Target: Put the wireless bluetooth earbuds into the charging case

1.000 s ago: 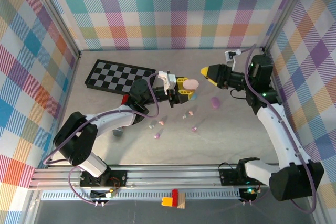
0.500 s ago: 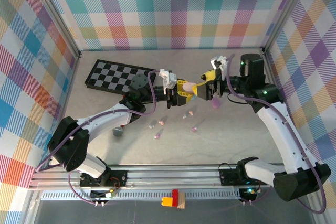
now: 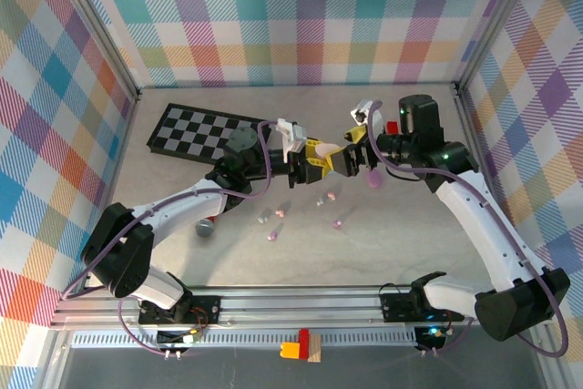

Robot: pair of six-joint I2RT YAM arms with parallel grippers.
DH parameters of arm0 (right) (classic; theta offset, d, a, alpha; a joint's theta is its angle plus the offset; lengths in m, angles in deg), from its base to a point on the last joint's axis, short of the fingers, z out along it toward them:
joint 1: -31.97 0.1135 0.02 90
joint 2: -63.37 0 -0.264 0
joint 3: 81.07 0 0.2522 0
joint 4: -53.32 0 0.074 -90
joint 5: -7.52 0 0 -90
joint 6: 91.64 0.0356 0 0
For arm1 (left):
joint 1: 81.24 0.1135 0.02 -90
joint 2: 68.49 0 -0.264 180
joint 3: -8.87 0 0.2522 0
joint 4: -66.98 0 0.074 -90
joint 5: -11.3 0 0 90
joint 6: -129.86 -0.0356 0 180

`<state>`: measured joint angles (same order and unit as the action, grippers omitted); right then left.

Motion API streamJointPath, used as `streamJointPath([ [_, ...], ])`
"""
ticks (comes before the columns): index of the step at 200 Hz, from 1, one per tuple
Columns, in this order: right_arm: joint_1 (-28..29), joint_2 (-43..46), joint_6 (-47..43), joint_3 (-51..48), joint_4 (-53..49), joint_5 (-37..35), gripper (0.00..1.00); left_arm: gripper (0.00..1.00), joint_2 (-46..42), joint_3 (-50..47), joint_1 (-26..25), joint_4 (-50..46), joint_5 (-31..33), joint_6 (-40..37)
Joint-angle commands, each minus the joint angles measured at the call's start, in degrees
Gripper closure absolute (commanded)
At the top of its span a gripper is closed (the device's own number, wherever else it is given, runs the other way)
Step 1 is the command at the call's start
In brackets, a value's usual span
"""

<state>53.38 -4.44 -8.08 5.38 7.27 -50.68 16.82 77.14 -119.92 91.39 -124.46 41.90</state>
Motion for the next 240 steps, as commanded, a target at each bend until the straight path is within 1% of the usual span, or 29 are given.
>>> streamJointPath([
  [1,-0.5,1.7,3.1,-1.3,7.0,-5.7,0.12,0.59,-2.8,1.3,-0.1,0.3,-3.2,-1.5],
  [41,-0.5,1.7,4.0,-1.0,9.1,-5.7,0.12,0.59,-3.0,1.0,-0.1,0.3,-3.8,-2.0],
  [90,-0.6,-0.3,5.9,1.3,8.0,-6.9,0.12,0.58,-4.0,0.4,-0.1,0.0,-4.6,-2.4],
  [126,-0.6,0.6,6.9,1.3,10.0,-3.6,0.13,0.58,-3.8,-0.3,0.0,0.4,-4.2,-2.9],
  [169,-0.7,4.7,10.2,-0.6,14.9,1.1,0.12,0.58,-3.0,-1.0,1.0,2.9,-4.0,-1.8],
  [200,-1.8,7.6,14.1,-3.0,17.9,-0.2,0.11,0.58,-3.1,-1.7,1.7,4.4,-4.1,-0.9],
  [220,-3.0,8.7,16.6,-5.5,18.7,-1.7,0.11,0.58,-3.2,-2.8,2.6,7.0,-4.3,0.9],
  [240,-4.8,8.9,21.2,-8.5,18.8,-3.5,0.09,0.58,-4.1,-4.5,3.9,9.7,-4.4,2.8],
])
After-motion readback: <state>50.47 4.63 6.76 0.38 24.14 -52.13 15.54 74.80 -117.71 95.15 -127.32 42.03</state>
